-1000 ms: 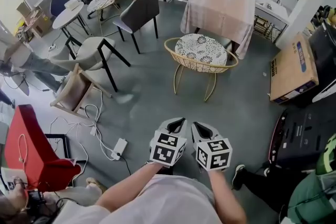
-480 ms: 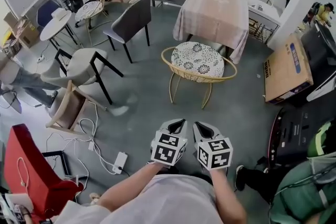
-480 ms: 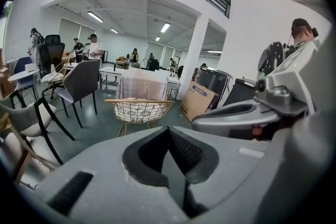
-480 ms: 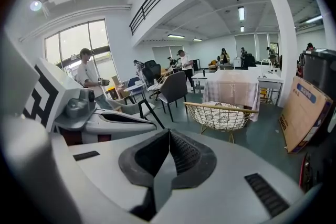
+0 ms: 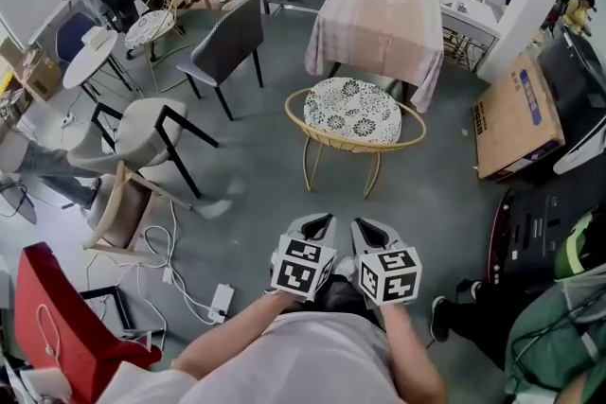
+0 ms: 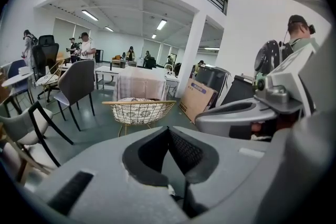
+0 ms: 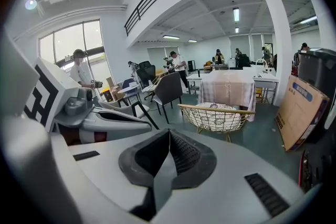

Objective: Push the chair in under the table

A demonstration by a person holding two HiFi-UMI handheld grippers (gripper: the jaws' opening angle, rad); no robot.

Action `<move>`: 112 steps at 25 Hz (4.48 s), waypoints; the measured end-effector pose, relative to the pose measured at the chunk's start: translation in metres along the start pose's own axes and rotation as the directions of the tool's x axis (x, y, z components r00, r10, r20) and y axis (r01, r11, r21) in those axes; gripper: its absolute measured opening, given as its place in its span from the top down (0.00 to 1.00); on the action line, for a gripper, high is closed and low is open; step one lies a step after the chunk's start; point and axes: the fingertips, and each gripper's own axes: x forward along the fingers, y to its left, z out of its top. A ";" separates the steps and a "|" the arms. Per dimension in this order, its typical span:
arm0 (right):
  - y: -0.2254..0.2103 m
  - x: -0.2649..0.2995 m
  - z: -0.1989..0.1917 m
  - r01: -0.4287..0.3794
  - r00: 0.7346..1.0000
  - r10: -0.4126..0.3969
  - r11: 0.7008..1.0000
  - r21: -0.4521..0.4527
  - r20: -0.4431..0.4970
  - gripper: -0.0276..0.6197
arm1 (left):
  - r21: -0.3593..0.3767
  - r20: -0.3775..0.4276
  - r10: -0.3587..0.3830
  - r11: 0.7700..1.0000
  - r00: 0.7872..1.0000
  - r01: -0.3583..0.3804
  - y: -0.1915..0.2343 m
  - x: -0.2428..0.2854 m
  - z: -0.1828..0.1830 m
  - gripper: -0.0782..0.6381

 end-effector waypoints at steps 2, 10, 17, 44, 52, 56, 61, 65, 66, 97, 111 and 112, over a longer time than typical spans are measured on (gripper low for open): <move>-0.005 0.006 0.001 0.000 1.000 0.000 1.000 0.004 0.000 0.95 | 0.004 -0.005 0.005 1.000 1.000 -0.005 0.005 0.005 0.002 0.88; -0.033 0.036 0.014 -0.005 1.000 0.005 1.000 0.003 0.000 0.95 | 0.022 -0.025 0.024 0.999 0.999 -0.024 0.025 0.039 0.018 0.88; -0.072 0.066 0.027 -0.006 1.000 0.006 1.000 -0.012 -0.020 0.95 | 0.031 -0.048 0.049 0.998 0.998 -0.048 0.048 0.079 0.038 0.88; -0.176 0.160 0.032 -0.167 0.970 0.026 0.797 -0.580 -0.243 0.84 | 0.698 -0.299 0.176 0.711 0.938 0.089 0.111 0.206 0.052 0.74; -0.182 0.179 0.025 -0.211 0.955 -0.011 0.672 -0.710 -0.295 0.78 | 0.784 -0.347 0.188 0.597 0.919 0.174 0.127 0.230 0.042 0.70; -0.188 0.187 0.023 -0.211 0.950 -0.046 0.633 -0.745 -0.308 0.78 | 0.806 -0.362 0.182 0.554 0.914 0.208 0.135 0.242 0.039 0.70; -0.189 0.198 0.021 -0.221 0.943 -0.065 0.612 -0.759 -0.327 0.78 | 0.789 -0.388 0.156 0.566 0.908 0.240 0.140 0.249 0.042 0.70; -0.191 0.206 0.017 -0.226 0.936 -0.087 0.596 -0.771 -0.342 0.78 | 0.765 -0.408 0.125 0.588 0.904 0.263 0.141 0.247 0.043 0.72; -0.192 0.208 0.017 -0.221 0.936 -0.094 0.594 -0.774 -0.339 0.78 | 0.765 -0.406 0.123 0.588 0.906 0.263 0.141 0.247 0.043 0.72; -0.210 0.258 0.053 -0.166 0.911 -0.143 0.732 -0.660 -0.388 0.82 | 0.750 -0.444 0.101 0.585 0.891 0.308 0.187 0.287 0.078 0.71; -0.231 0.308 0.091 -0.099 0.899 -0.205 0.766 -0.635 -0.388 0.82 | 0.762 -0.465 0.060 0.535 0.883 0.365 0.231 0.328 0.117 0.71; -0.232 0.311 0.093 -0.095 0.896 -0.211 0.769 -0.632 -0.392 0.82 | 0.763 -0.467 0.059 0.531 0.882 0.368 0.234 0.331 0.119 0.71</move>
